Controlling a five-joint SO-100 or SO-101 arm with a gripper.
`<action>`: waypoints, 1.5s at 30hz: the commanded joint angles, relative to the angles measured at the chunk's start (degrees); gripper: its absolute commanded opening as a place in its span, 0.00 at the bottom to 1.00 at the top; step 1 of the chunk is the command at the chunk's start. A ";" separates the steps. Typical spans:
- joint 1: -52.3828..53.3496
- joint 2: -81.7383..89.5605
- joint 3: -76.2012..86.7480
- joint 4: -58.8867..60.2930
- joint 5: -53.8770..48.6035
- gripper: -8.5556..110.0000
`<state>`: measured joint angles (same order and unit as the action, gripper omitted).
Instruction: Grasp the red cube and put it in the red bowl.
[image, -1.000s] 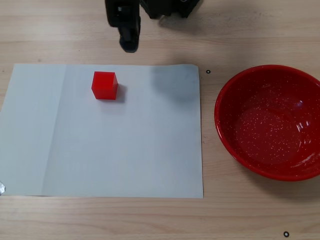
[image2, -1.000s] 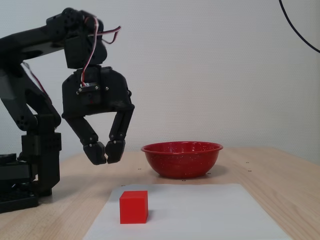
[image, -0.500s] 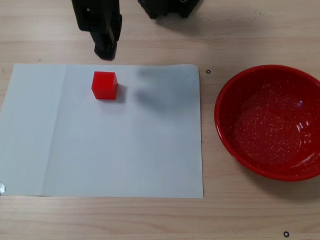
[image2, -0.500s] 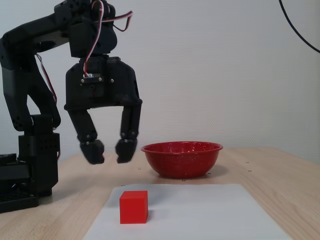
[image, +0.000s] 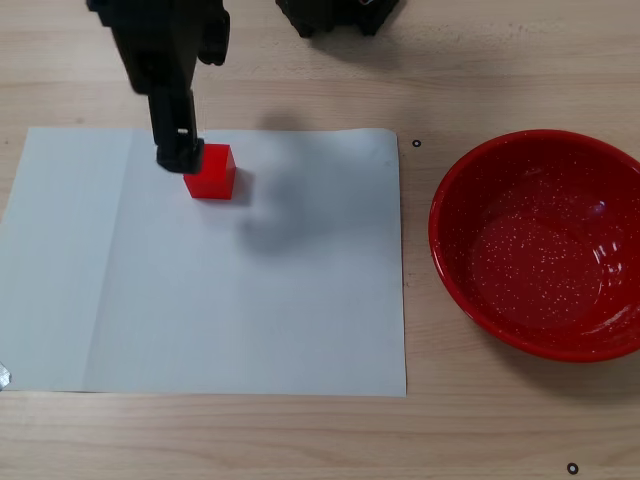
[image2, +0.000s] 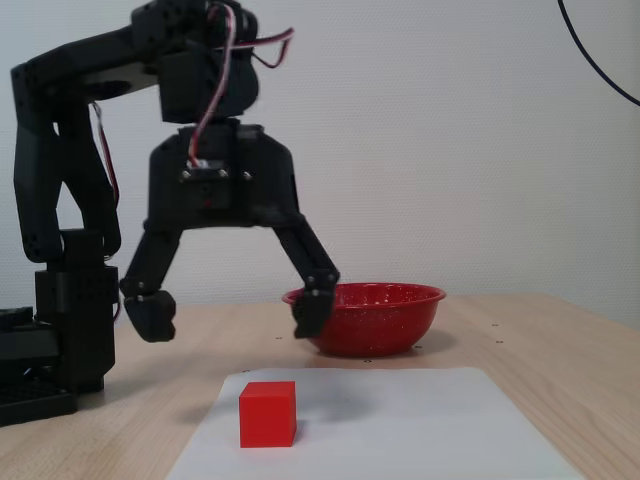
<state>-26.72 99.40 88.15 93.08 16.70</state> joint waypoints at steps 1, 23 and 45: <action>0.09 -0.26 -6.86 -0.35 1.32 0.64; 0.62 -15.21 -15.38 0.44 5.62 0.76; 2.90 -22.68 -19.25 -0.35 2.02 0.76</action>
<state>-24.17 74.71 76.20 93.60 19.60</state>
